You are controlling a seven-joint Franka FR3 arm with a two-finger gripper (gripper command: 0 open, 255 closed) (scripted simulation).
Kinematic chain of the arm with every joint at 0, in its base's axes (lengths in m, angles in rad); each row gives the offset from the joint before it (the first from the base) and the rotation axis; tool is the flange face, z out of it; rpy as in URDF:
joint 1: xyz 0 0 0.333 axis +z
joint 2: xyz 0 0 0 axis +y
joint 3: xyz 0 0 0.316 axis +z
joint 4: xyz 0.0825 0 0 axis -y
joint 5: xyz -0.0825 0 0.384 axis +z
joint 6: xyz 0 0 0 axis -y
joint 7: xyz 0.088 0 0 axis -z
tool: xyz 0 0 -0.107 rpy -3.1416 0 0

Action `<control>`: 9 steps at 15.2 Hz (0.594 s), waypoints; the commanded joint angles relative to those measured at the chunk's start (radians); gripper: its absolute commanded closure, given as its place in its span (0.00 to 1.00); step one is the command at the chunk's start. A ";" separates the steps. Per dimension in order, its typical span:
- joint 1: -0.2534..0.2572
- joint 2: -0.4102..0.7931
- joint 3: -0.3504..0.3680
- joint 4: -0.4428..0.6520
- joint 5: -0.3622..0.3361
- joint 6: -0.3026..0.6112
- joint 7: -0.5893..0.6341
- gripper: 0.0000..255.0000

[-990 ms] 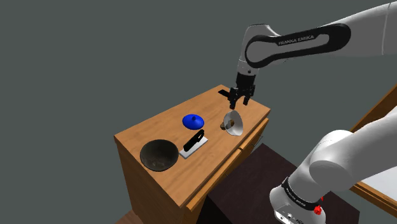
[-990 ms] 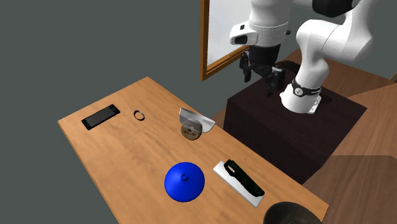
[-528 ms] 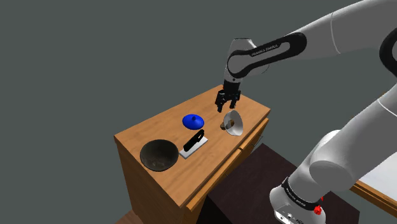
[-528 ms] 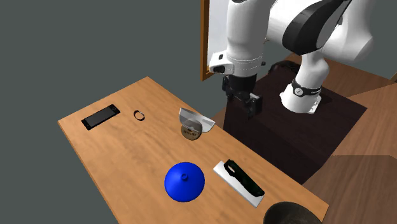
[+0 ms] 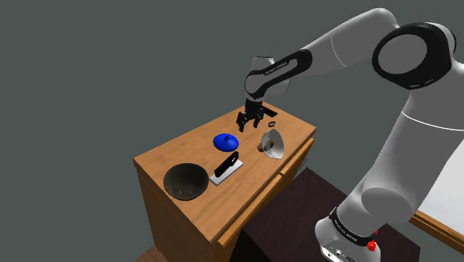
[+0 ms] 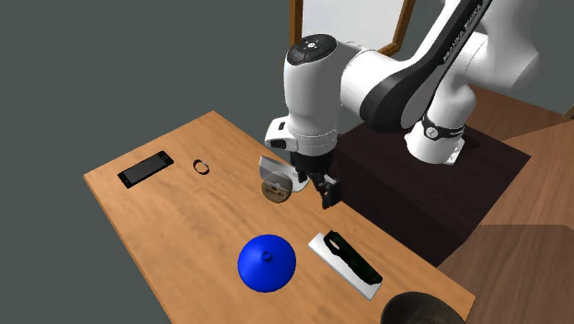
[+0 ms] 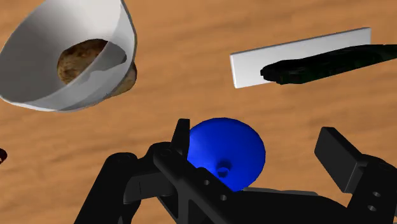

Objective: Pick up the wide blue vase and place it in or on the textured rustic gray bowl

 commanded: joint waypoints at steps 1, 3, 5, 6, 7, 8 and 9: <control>-0.005 0.078 0.002 0.054 0.014 0.032 -0.015 0.00; -0.010 0.155 0.006 0.120 0.026 0.049 -0.024 0.00; -0.016 0.232 0.011 0.192 0.036 0.062 -0.032 0.00; -0.019 0.270 0.013 0.230 0.041 0.066 -0.035 0.00; -0.022 0.309 0.016 0.269 0.045 0.069 -0.038 0.00; -0.025 0.348 0.018 0.311 0.049 0.070 -0.040 0.00; -0.028 0.387 0.021 0.353 0.052 0.070 -0.042 0.00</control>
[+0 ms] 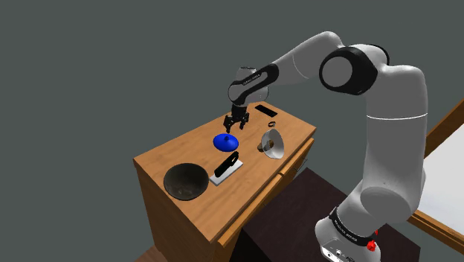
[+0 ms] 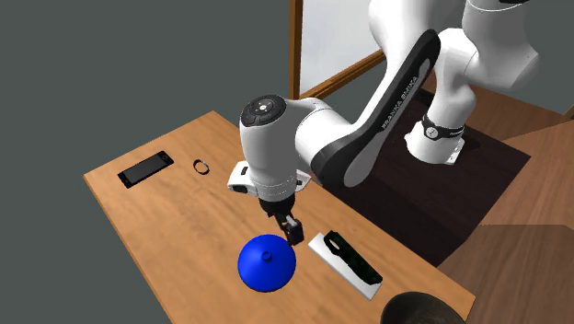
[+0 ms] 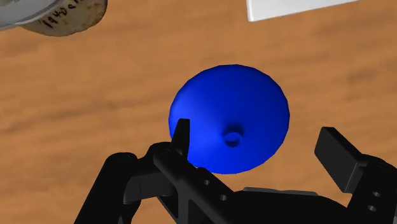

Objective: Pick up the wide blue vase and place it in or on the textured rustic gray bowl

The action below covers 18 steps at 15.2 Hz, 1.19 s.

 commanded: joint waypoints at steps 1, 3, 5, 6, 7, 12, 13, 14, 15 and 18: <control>-0.007 0.084 0.005 0.092 0.007 0.000 -0.005 0.00; -0.014 0.164 0.010 0.188 0.011 -0.008 -0.007 0.00; -0.015 0.189 0.012 0.207 0.012 -0.001 -0.007 0.00; -0.015 0.198 0.012 0.208 0.013 0.007 -0.008 0.00; -0.015 0.207 0.013 0.209 0.014 0.016 -0.008 0.00; -0.016 0.251 0.018 0.217 0.019 0.052 -0.011 0.00; -0.016 0.252 0.018 0.217 0.019 0.052 -0.011 0.00; -0.016 0.252 0.018 0.217 0.019 0.052 -0.011 0.00; -0.016 0.252 0.018 0.217 0.019 0.052 -0.011 0.00; -0.016 0.252 0.018 0.217 0.019 0.052 -0.011 0.00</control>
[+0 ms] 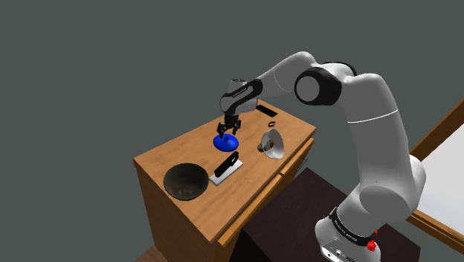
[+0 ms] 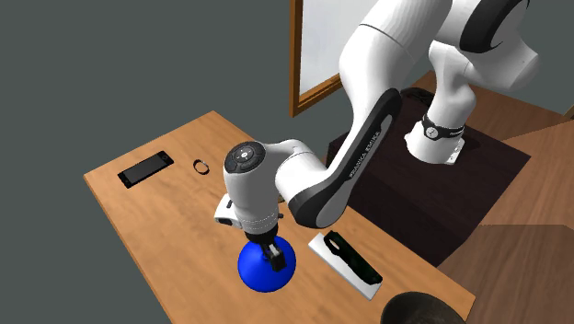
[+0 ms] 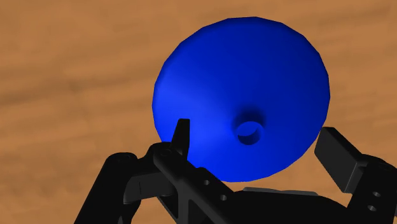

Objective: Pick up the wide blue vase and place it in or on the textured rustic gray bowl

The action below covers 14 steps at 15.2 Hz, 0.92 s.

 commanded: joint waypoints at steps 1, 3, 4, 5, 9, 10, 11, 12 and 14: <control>0.000 0.000 0.000 0.000 0.000 0.000 0.000 0.00; 0.000 0.000 0.000 0.000 0.000 0.000 0.000 1.00; 0.000 0.000 0.000 0.000 0.000 0.000 0.000 1.00; 0.000 0.000 0.000 0.000 0.000 0.000 0.000 1.00; 0.000 0.000 0.000 0.000 0.000 0.000 0.000 1.00; 0.000 0.000 0.000 0.000 0.000 0.000 0.000 1.00; 0.000 0.000 0.000 0.000 0.000 0.000 0.000 1.00; 0.001 -0.010 -0.001 -0.003 -0.001 -0.007 0.001 1.00; 0.002 -0.031 -0.003 -0.008 -0.003 -0.023 0.003 1.00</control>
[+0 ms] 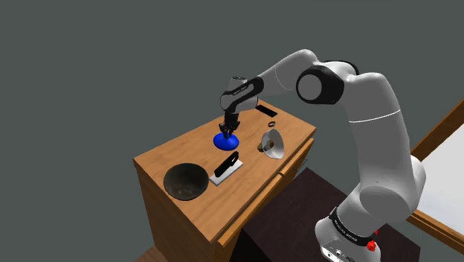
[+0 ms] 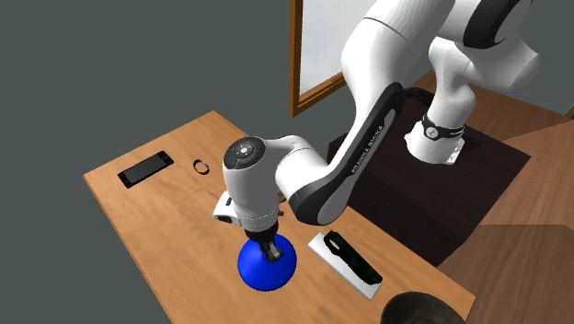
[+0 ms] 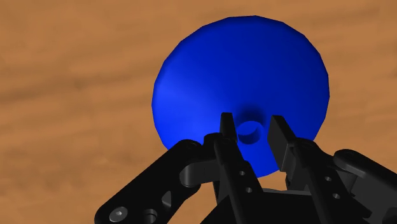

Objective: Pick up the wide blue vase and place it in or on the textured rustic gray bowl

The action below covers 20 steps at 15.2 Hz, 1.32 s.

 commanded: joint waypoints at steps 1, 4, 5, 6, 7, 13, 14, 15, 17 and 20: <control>0.000 -0.019 -0.002 -0.004 -0.002 -0.015 0.000 1.00; 0.001 -0.048 -0.005 -0.009 -0.005 -0.039 0.003 1.00; 0.002 -0.057 -0.005 -0.010 -0.006 -0.047 0.004 1.00; 0.002 -0.067 -0.006 -0.011 -0.007 -0.056 0.005 1.00; 0.003 -0.076 -0.007 -0.011 -0.008 -0.064 0.006 1.00; 0.006 -0.128 -0.012 -0.011 -0.015 -0.117 0.013 1.00; 0.006 -0.137 -0.013 -0.010 -0.016 -0.126 0.014 1.00; 0.006 -0.145 -0.013 -0.009 -0.017 -0.136 0.015 1.00; 0.007 -0.161 -0.015 -0.005 -0.019 -0.155 0.017 1.00; 0.008 -0.183 -0.017 0.001 -0.022 -0.183 0.020 1.00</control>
